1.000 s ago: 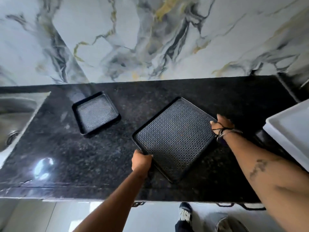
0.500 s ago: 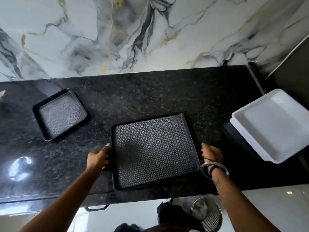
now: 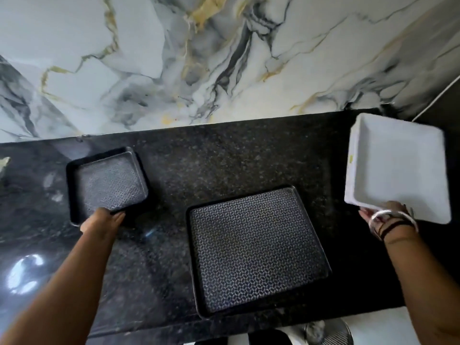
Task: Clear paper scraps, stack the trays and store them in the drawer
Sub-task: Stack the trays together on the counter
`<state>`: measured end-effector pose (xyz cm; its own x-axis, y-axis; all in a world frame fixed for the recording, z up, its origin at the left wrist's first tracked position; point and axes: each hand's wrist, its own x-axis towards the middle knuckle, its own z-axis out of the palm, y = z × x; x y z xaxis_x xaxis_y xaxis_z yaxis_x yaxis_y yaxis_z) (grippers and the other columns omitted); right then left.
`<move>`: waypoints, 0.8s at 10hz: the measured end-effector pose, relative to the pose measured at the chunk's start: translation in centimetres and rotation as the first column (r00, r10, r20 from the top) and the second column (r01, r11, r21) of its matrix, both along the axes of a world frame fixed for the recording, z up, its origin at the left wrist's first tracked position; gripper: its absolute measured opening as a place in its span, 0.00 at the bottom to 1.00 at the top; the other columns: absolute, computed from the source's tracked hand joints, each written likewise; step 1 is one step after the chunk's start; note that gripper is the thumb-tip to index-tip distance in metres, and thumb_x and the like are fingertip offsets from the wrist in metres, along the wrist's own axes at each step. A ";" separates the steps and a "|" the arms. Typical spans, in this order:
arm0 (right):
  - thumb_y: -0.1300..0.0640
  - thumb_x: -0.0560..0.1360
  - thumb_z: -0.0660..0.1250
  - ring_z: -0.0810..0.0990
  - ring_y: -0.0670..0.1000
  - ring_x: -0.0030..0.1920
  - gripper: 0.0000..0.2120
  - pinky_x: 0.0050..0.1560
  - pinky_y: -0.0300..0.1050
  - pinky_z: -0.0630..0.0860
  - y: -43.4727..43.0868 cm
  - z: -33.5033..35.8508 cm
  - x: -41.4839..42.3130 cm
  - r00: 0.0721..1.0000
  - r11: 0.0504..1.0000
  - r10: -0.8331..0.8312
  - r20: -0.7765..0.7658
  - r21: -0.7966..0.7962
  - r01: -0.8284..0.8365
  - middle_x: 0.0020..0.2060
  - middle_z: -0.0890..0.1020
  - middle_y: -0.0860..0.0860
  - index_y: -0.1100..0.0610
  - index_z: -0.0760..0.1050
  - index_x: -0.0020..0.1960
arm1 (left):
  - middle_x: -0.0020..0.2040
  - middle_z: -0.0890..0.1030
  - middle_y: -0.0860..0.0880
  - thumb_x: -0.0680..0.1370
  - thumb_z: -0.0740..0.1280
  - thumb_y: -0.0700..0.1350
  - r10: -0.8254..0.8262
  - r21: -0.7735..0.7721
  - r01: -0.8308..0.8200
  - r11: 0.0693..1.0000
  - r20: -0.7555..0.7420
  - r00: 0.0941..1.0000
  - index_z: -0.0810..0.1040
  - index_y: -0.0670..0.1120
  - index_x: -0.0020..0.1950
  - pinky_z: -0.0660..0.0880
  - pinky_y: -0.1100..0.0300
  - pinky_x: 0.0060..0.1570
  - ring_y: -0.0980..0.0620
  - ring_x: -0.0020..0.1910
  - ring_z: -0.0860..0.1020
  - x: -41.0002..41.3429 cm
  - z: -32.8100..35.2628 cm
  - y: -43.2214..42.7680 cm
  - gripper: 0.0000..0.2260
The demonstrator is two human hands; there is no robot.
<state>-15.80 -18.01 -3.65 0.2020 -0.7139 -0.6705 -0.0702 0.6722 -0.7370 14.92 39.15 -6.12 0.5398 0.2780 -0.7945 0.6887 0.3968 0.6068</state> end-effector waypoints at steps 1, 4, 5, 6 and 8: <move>0.68 0.72 0.61 0.80 0.57 0.39 0.15 0.40 0.53 0.80 3.7 0.2 -0.2 0.898 0.906 0.334 -0.285 -0.165 -0.390 0.32 0.85 0.46 0.61 0.75 0.57 | 0.67 0.77 0.42 0.80 0.56 0.39 -0.282 0.184 0.256 0.949 0.132 0.950 0.67 0.37 0.71 0.77 0.57 0.58 0.47 0.65 0.77 -1.5 3.7 -0.9 0.19; 0.56 0.75 0.66 0.68 0.51 0.68 0.23 0.60 0.36 0.63 10.9 -1.1 2.2 0.104 0.110 0.722 -0.684 -0.035 -0.993 0.64 0.70 0.48 0.58 0.67 0.69 | 0.22 0.80 0.46 0.75 0.65 0.29 -0.820 0.428 0.707 0.563 0.179 0.544 0.76 0.33 0.50 0.76 0.62 0.19 0.52 0.18 0.78 -6.9 10.0 -8.8 0.05; 0.60 0.75 0.66 0.72 0.55 0.66 0.21 0.62 0.41 0.67 11.9 -1.5 2.8 0.133 0.061 0.717 -0.685 -0.128 -0.990 0.63 0.74 0.56 0.62 0.69 0.67 | 0.29 0.77 0.38 0.75 0.65 0.28 -0.920 0.421 0.833 0.358 0.009 0.391 0.75 0.31 0.50 0.76 0.58 0.16 0.51 0.17 0.77 -10.2 7.9 -12.0 0.05; 0.62 0.75 0.64 0.77 0.58 0.60 0.15 0.59 0.46 0.71 11.5 -1.7 2.5 0.120 0.036 0.696 -0.708 -0.133 -0.990 0.58 0.79 0.59 0.63 0.74 0.61 | 0.30 0.78 0.36 0.74 0.68 0.32 -0.954 0.483 0.862 0.152 -0.156 0.255 0.73 0.39 0.39 0.77 0.52 0.22 0.42 0.22 0.80 -12.6 5.2 -14.1 0.07; 0.47 0.78 0.58 0.67 0.57 0.71 0.24 0.72 0.50 0.64 10.8 -2.9 0.9 -0.027 -0.001 0.712 -0.702 0.037 -0.999 0.70 0.69 0.58 0.59 0.67 0.69 | 0.16 0.76 0.49 0.68 0.74 0.44 -0.905 0.611 0.791 -0.035 -0.355 0.235 0.71 0.43 0.28 0.70 0.66 0.19 0.53 0.19 0.79 -15.4 3.5 -15.9 0.14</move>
